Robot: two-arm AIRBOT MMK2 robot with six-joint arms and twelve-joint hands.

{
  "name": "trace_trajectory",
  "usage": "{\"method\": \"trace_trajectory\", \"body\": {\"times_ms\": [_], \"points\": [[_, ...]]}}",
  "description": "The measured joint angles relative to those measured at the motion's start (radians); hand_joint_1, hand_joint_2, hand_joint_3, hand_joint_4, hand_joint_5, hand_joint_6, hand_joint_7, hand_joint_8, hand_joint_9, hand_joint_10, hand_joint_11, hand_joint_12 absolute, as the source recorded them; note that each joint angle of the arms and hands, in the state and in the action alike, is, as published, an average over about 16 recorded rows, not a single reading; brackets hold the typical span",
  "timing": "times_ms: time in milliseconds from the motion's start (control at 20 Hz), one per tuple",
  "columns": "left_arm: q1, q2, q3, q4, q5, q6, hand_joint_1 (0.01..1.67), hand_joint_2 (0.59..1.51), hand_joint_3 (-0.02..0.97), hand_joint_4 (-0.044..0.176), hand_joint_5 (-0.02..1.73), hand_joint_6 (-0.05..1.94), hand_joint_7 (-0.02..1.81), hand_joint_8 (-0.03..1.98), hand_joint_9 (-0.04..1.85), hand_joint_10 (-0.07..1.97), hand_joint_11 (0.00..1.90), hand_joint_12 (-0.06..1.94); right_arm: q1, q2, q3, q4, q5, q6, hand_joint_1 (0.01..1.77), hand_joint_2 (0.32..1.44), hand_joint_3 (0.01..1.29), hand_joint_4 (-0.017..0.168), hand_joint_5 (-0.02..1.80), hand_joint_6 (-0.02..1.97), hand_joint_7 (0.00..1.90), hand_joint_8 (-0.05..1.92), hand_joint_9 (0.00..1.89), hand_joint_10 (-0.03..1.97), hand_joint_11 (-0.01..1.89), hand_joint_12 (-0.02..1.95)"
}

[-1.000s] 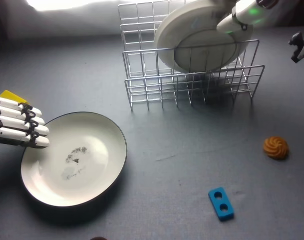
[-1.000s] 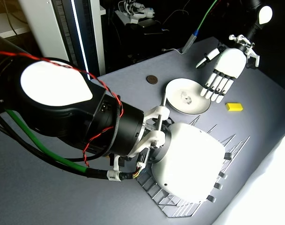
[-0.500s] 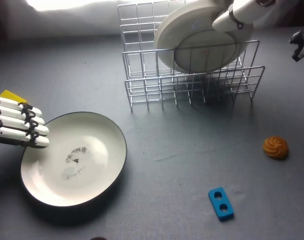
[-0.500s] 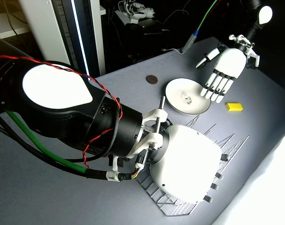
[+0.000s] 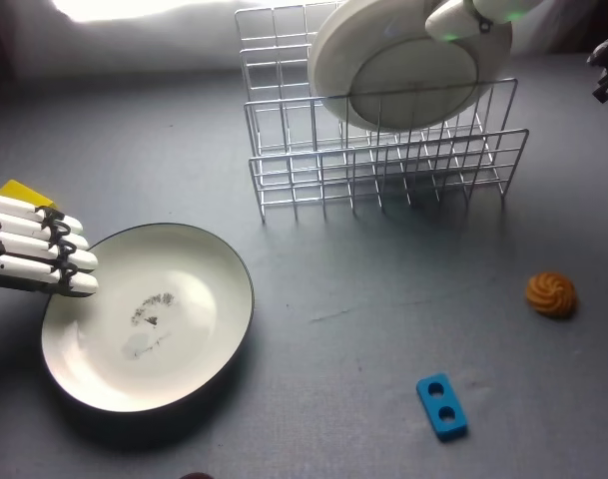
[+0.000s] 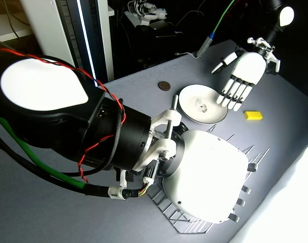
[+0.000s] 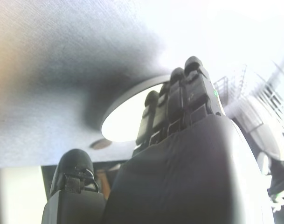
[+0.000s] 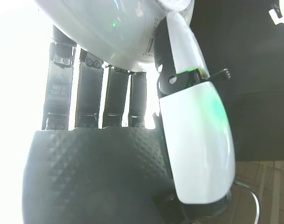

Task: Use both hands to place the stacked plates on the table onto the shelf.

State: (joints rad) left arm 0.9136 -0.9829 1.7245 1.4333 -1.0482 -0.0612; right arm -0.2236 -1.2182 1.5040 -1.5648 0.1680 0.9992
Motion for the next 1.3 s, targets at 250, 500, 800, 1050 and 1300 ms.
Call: {"method": "trace_trajectory", "body": {"times_ms": [250,500,800,1050,1300], "points": [[0.002,0.0,0.0,-0.001,0.0,0.0,0.02,1.162,0.022,0.0,0.02,0.02,0.01,-0.01,0.02,0.02,0.02,0.01,-0.014,0.001,0.0,0.002,-0.003,-0.001,1.15,1.14,0.01,-0.007,0.82,1.09,1.07,0.04,1.08,0.08,0.68,1.16],[0.002,0.0,0.0,-0.001,0.0,0.0,0.02,1.162,0.022,0.0,0.02,0.02,0.01,-0.01,0.03,0.02,0.02,0.01,-0.03,-0.001,0.0,0.005,-0.008,-0.001,1.14,1.12,0.01,-0.006,0.79,0.87,1.03,0.03,1.06,0.07,0.61,1.21],[0.002,0.0,0.0,-0.001,0.0,0.0,0.01,1.163,0.022,0.0,0.02,0.02,0.01,-0.01,0.03,0.02,0.02,0.01,-0.033,-0.001,0.0,0.008,-0.006,0.001,1.13,1.1,0.01,-0.004,0.72,0.51,0.92,0.03,0.97,0.06,0.46,1.27],[0.002,0.0,0.0,-0.001,0.0,0.0,0.02,1.163,0.022,0.0,0.02,0.02,0.01,-0.01,0.04,0.02,0.02,0.01,-0.017,0.011,-0.003,0.008,0.008,-0.001,1.1,1.08,0.01,-0.003,0.68,0.19,0.82,0.03,0.87,0.04,0.34,1.29],[0.003,0.0,0.0,-0.002,0.0,0.0,0.01,1.163,0.022,0.0,0.02,0.02,0.01,-0.01,0.04,0.02,0.02,0.01,0.022,0.053,-0.044,0.007,0.024,-0.058,1.08,1.08,0.01,-0.003,0.66,0.09,0.74,0.03,0.79,0.03,0.26,1.3]]}}
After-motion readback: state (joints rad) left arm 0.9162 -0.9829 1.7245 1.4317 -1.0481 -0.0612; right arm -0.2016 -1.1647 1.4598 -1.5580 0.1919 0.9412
